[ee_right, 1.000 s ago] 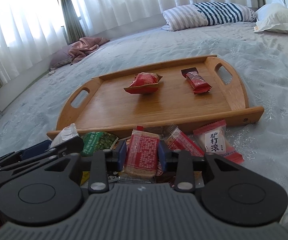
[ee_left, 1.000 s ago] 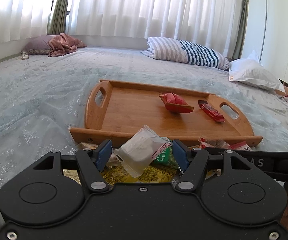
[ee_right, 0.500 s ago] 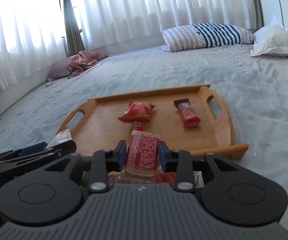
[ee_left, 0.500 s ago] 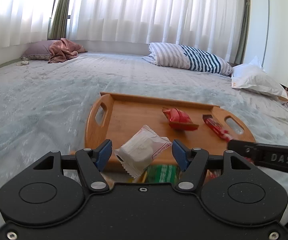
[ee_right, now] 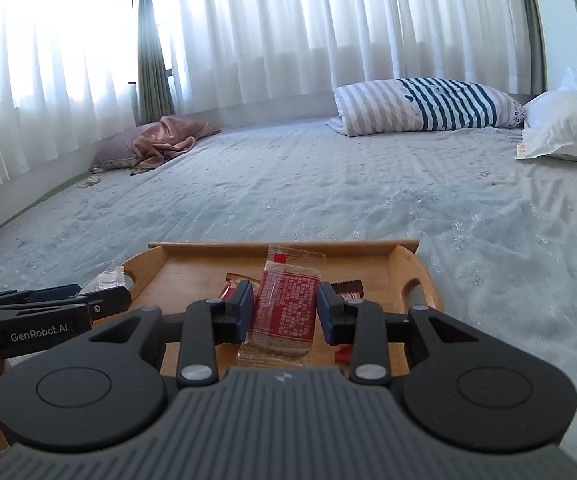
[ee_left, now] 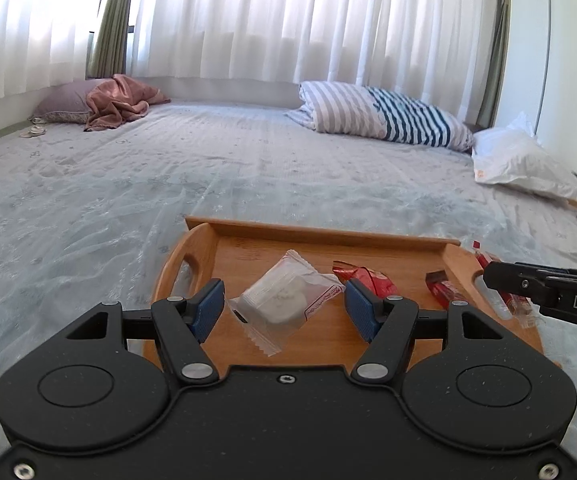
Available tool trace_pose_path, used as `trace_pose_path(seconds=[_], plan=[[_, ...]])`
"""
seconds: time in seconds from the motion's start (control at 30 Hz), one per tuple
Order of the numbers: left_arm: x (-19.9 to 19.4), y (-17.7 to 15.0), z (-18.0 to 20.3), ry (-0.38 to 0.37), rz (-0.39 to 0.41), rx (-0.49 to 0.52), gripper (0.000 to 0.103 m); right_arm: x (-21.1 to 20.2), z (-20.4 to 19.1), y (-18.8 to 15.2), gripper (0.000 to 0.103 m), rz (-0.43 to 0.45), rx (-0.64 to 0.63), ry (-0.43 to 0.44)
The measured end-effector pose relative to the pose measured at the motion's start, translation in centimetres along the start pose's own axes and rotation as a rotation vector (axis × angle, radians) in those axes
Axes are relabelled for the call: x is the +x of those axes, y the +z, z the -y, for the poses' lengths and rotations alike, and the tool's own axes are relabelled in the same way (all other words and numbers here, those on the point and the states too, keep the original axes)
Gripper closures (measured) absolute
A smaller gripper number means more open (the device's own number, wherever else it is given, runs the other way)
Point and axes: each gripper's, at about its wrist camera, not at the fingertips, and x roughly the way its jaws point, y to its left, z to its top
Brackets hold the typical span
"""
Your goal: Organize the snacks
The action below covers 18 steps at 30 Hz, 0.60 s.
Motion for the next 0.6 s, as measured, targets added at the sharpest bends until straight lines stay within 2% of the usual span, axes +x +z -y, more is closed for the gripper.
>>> trace_pose_path(seconds=[0.27,0.6], plan=[[5.2,0.4,0.3,-0.005,-0.094,-0.031,0.039,4.9,1.3,0.1,0.064,-0.114,0.001,0.007],[7.3,-0.4,0.5,0.020,-0.127,-0.008,0.039,6.7,1.0,-0.9,0.064,-0.146,-0.033,-0.009]])
